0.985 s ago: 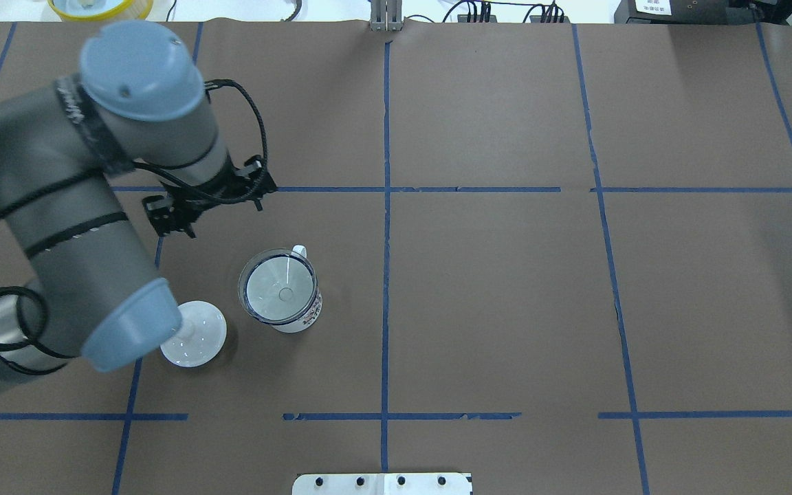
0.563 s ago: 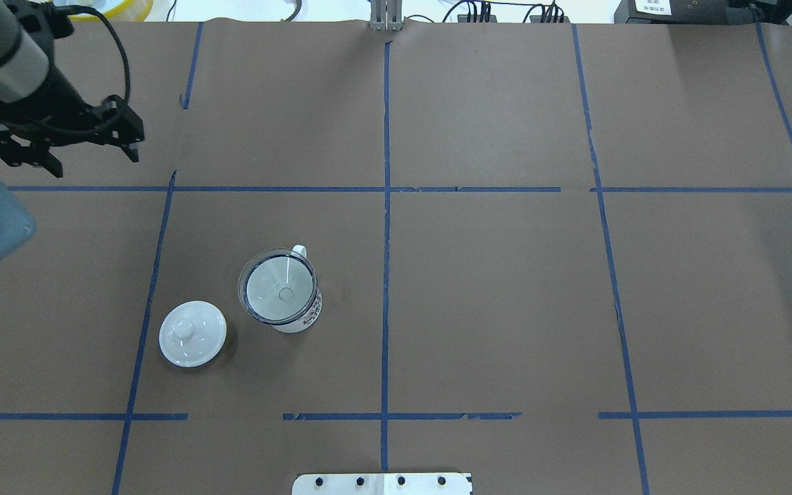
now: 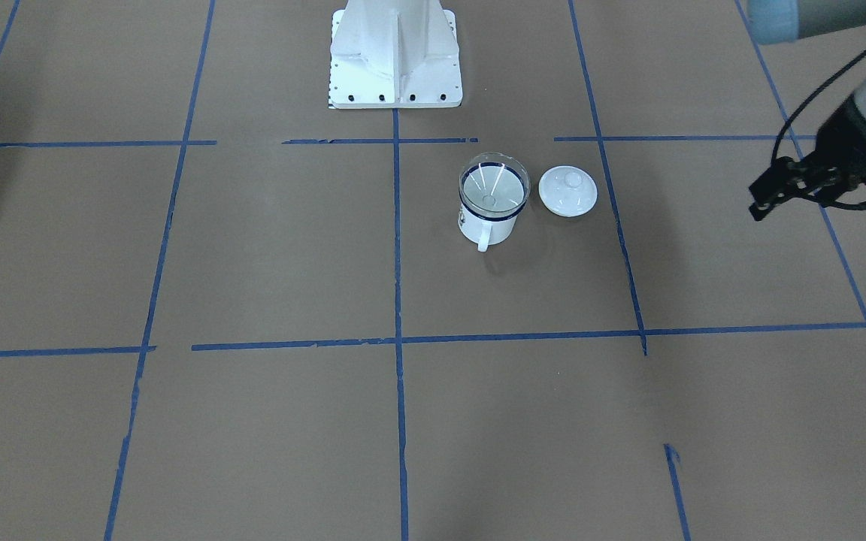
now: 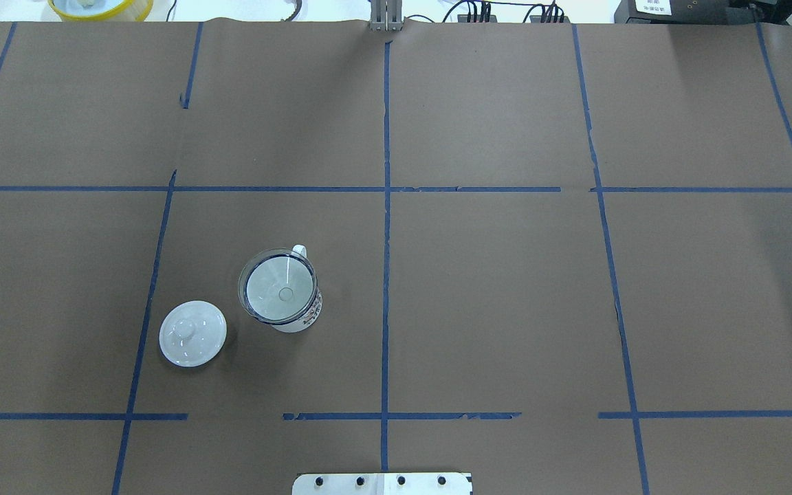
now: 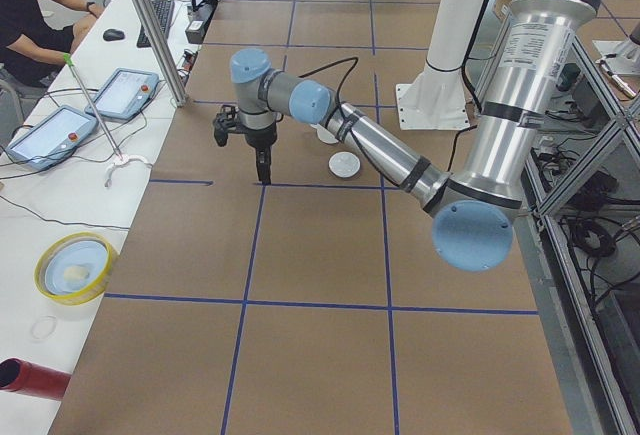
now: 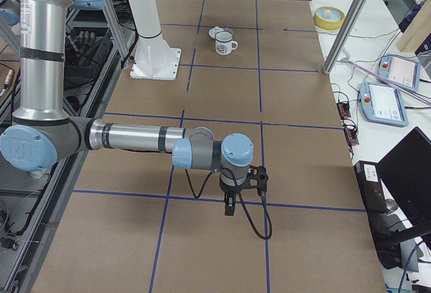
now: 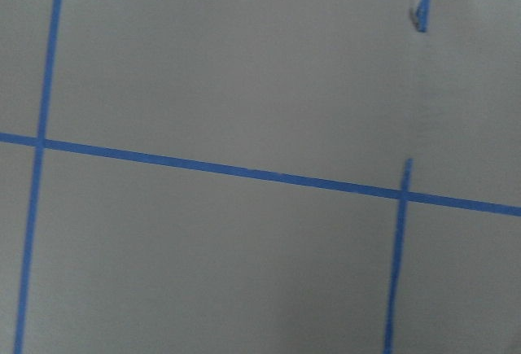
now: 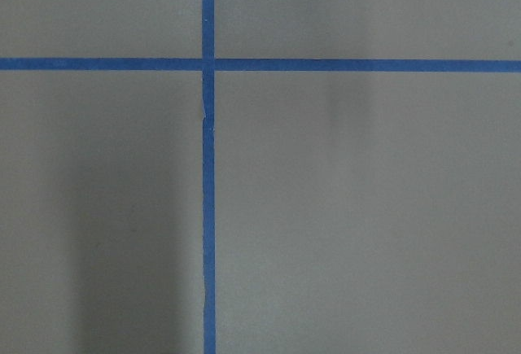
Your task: Place funnel on cup
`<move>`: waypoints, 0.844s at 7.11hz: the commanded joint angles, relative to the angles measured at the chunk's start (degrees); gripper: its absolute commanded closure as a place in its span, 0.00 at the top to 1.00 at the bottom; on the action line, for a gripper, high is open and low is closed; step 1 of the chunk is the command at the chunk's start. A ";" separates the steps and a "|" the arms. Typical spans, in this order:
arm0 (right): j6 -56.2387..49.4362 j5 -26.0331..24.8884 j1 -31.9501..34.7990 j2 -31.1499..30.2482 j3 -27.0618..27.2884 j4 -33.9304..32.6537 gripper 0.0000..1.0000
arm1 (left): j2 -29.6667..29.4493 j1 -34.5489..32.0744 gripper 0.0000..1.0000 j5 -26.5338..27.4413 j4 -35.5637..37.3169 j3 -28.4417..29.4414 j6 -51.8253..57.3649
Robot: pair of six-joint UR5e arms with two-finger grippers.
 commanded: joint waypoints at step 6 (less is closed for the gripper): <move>0.00 0.00 0.00 0.00 -0.04 0.00 1.00 | 9.88 -12.22 1.00 -1.48 -4.09 7.40 18.33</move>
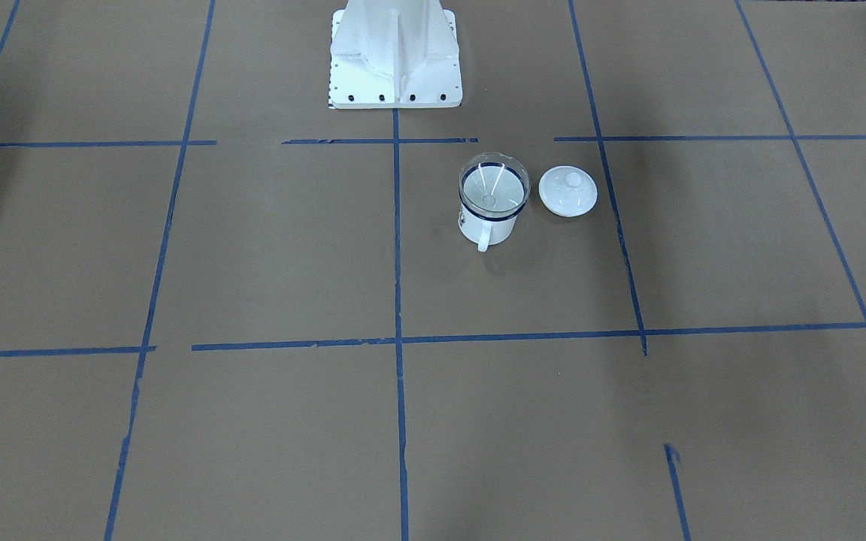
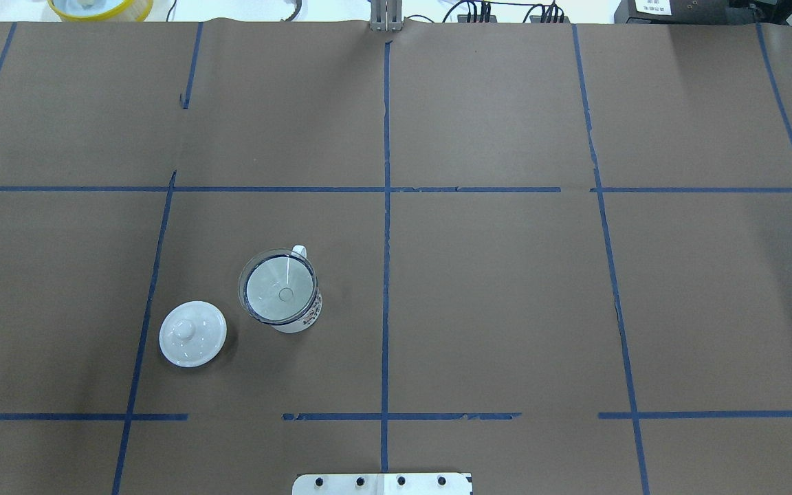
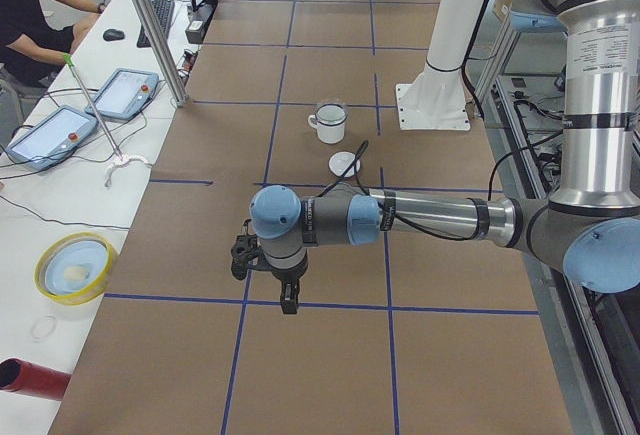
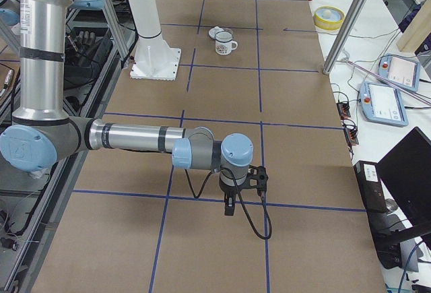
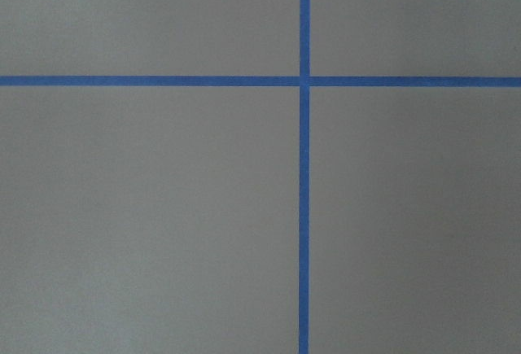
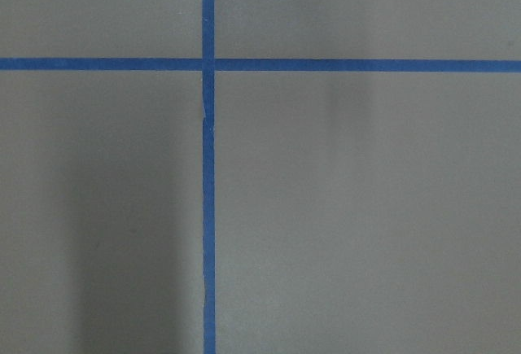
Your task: Place funnel on cup
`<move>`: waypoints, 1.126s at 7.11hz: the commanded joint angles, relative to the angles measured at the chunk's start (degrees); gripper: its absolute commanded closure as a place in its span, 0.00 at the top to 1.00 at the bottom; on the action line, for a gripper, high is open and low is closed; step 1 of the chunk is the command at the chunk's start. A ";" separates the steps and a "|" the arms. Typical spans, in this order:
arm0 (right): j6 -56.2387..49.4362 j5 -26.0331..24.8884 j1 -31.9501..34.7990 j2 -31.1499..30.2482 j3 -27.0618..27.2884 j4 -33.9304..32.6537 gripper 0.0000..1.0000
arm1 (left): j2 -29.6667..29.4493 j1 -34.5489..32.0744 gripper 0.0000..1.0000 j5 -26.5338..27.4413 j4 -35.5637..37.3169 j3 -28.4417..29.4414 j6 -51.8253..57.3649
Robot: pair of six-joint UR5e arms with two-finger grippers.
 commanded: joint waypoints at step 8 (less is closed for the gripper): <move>0.00 0.00 0.00 0.00 0.05 0.00 1.00 | -1.89 -2.25 1.00 -0.25 -1.39 3.04 -1.08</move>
